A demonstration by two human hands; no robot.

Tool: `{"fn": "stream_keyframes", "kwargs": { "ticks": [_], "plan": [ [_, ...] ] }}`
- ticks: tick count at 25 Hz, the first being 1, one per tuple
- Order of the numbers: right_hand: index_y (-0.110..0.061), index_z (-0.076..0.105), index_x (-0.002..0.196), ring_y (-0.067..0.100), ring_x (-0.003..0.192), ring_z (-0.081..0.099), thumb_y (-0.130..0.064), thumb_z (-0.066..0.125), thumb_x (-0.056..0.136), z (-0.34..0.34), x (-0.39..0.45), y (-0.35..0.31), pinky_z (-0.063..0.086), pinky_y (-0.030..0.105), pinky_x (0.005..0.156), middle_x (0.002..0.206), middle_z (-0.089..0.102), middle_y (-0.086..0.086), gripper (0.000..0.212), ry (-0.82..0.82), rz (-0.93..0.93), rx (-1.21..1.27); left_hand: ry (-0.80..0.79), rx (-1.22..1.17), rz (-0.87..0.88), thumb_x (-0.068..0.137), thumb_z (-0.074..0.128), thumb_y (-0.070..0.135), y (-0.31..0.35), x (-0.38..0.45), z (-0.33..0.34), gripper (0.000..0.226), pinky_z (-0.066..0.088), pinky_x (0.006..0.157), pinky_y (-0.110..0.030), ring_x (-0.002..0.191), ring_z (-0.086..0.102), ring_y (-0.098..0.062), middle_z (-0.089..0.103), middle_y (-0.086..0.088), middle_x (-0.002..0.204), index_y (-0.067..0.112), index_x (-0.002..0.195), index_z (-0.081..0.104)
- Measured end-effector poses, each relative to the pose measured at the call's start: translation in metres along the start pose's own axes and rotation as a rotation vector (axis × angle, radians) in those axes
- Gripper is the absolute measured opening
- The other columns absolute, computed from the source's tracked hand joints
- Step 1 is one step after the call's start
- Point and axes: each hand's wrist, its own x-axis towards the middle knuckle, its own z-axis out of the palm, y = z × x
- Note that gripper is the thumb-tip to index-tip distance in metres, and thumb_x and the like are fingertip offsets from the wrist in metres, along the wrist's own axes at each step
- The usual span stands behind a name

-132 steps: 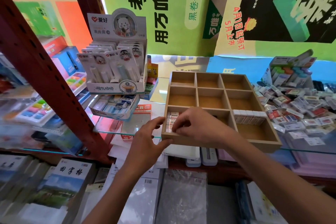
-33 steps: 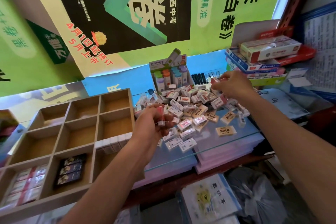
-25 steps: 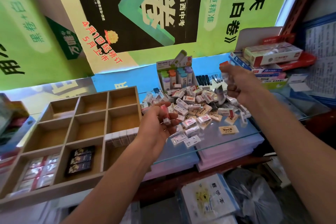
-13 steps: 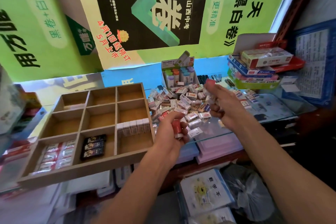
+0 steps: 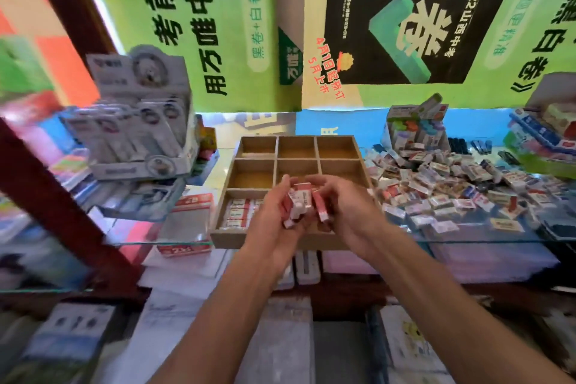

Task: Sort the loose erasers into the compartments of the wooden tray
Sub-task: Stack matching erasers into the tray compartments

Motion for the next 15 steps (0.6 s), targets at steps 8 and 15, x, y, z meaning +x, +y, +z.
{"fn": "stream_keyframes", "kwargs": {
  "ticks": [8,15],
  "plan": [
    [-0.008,0.061,0.116,0.027,0.096,0.072,0.003,0.058,0.092,0.055,0.010,0.001,0.060,0.039,0.081,0.106,0.074,0.014,0.027,-0.025,-0.016,0.194,0.161,-0.049,0.115,0.090,0.062,0.001,0.067,0.000,-0.071,0.011,0.053,0.049,-0.020,0.070,0.066,-0.013,0.066,-0.011,0.093,0.010,0.097,0.062],
    [-0.015,0.072,0.108,0.027,0.098,0.071,-0.007,0.069,0.086,0.062,0.016,0.010,0.057,0.043,0.087,0.106,0.075,0.008,0.024,-0.068,-0.059,-0.007,0.244,-0.007,0.122,0.091,0.063,0.002,0.083,0.003,-0.109,0.012,0.053,0.049,-0.021,0.086,0.064,-0.023,0.065,-0.013,0.102,0.013,0.097,0.061]
  ]
}}
